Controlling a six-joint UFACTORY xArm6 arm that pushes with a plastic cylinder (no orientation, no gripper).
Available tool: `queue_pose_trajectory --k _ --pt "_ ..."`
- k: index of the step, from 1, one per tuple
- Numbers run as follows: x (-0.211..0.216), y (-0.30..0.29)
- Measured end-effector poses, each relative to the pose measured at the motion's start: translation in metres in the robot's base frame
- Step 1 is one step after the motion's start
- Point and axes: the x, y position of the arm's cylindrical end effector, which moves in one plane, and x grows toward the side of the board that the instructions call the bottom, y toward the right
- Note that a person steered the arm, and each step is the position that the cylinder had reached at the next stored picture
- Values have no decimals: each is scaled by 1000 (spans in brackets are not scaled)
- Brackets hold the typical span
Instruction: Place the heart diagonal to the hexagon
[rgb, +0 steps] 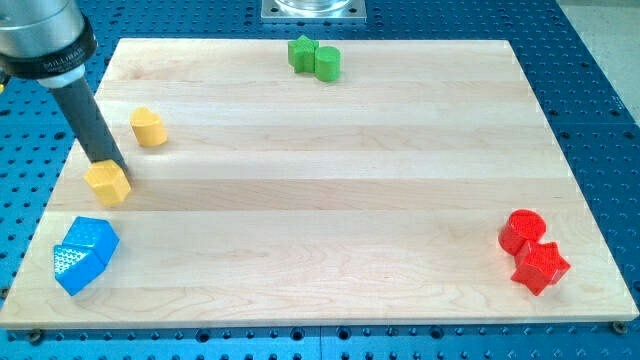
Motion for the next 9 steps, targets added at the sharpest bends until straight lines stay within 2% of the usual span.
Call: queue_pose_trajectory --k 1,2,3,4,5,6,7,8,9 --pt "3 2" --pt "-2 -19" --pt "-55 -7" --pt "-91 36" --pt "-116 32" --pt "-126 99" --pt "-99 103" --pt "-115 82" --pt "-112 42"
